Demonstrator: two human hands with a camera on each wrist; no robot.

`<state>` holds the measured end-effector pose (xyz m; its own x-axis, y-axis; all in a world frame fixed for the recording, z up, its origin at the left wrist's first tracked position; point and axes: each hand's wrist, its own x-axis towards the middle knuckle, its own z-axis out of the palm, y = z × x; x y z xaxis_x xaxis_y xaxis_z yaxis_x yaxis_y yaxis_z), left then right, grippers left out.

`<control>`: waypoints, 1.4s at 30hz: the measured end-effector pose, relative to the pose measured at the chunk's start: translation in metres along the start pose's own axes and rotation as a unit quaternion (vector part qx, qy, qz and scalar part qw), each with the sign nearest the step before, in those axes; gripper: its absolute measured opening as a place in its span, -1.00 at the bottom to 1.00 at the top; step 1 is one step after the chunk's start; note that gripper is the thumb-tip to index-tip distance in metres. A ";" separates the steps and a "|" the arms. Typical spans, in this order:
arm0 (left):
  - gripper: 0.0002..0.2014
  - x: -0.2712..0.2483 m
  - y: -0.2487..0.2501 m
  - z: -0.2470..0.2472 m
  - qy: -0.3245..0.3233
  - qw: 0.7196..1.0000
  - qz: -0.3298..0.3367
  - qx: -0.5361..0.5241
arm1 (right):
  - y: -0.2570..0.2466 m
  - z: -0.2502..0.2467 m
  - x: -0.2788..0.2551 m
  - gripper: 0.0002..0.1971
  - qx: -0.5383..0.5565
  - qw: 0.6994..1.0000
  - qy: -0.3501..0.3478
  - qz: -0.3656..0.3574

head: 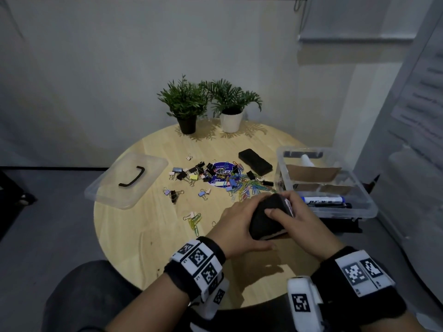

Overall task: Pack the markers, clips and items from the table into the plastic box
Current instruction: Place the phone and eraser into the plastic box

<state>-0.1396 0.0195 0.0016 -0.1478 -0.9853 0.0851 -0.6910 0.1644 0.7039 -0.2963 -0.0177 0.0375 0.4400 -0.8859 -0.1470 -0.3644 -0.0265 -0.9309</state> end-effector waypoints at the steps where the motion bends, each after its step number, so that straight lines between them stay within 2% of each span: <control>1: -0.09 0.003 0.001 -0.003 0.004 1.000 -0.008 -0.025 | -0.007 0.001 0.001 -0.68 0.017 1.000 0.006 -0.013; 4: -0.23 0.015 0.001 -0.019 0.048 0.996 -0.055 -0.058 | -0.029 0.008 0.016 -0.69 0.050 0.997 0.044 -0.047; 8: -0.40 0.029 -0.016 -0.055 0.120 0.976 -0.126 -0.128 | -0.051 0.019 0.082 -0.49 0.142 0.987 0.076 -0.010; 12: -0.51 0.019 -0.038 -0.083 0.155 0.964 -0.159 -0.148 | -0.052 0.026 0.169 -0.68 -0.010 0.993 0.114 0.041; 13: -0.51 0.013 -0.044 -0.088 0.164 0.961 -0.164 -0.152 | -0.046 0.028 0.191 -0.66 -0.056 0.989 0.124 0.063; 16: -0.54 -0.006 -0.063 -0.098 0.182 0.951 -0.188 -0.163 | -0.020 0.034 0.246 -0.56 -0.175 0.966 0.149 0.117; 18: -0.59 -0.018 -0.074 -0.103 0.184 0.945 -0.212 -0.166 | 0.000 0.039 0.260 -0.49 -0.304 0.935 0.103 0.147; 21: -0.62 -0.027 -0.087 -0.111 0.187 0.937 -0.231 -0.184 | 0.023 0.045 0.265 -0.13 -0.439 0.885 0.032 0.154; 22: -0.63 -0.027 -0.092 -0.113 0.187 0.935 -0.233 -0.191 | 0.025 0.045 0.269 -0.12 -0.465 0.867 0.032 0.175; 24: -0.63 -0.024 -0.099 -0.114 0.188 0.932 -0.238 -0.201 | 0.023 0.045 0.273 -0.23 -0.482 0.849 0.025 0.218; 27: -0.62 -0.018 -0.102 -0.114 0.178 0.933 -0.236 -0.204 | 0.019 0.045 0.272 -0.12 -0.471 0.844 0.071 0.247; 30: -0.61 -0.015 -0.096 -0.115 0.177 0.940 -0.228 -0.182 | 0.010 0.043 0.262 -0.07 -0.475 0.840 0.072 0.254; 33: -0.61 -0.011 -0.083 -0.118 0.185 0.946 -0.209 -0.165 | -0.002 0.039 0.261 -0.27 -0.400 0.873 0.148 0.237; 35: -0.61 -0.009 -0.074 -0.117 0.193 0.942 -0.203 -0.187 | -0.017 0.038 0.248 -0.33 -0.343 0.899 0.209 0.173; 36: -0.61 -0.009 -0.068 -0.116 0.198 0.938 -0.198 -0.203 | -0.025 0.039 0.236 -0.35 -0.309 0.917 0.217 0.129; 37: -0.61 -0.008 -0.063 -0.114 0.202 0.936 -0.190 -0.218 | -0.033 0.041 0.220 -0.36 -0.264 0.941 0.197 0.083; 39: -0.60 -0.008 -0.051 -0.109 0.208 0.933 -0.173 -0.239 | -0.046 0.047 0.176 -0.42 -0.137 0.986 0.096 0.005; 40: -0.58 -0.009 -0.046 -0.106 0.208 0.933 -0.162 -0.247 | -0.052 0.050 0.151 -0.48 -0.075 0.997 0.030 -0.016; 42: -0.55 -0.011 -0.034 -0.099 0.204 0.934 -0.136 -0.259 | -0.057 0.055 0.105 -0.53 -0.014 0.996 -0.076 -0.047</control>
<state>-0.0445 0.0201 0.0462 0.3390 -0.9399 0.0415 -0.2135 -0.0339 0.9764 -0.1842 -0.0841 0.0572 0.5916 -0.7987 -0.1100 -0.3376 -0.1216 -0.9334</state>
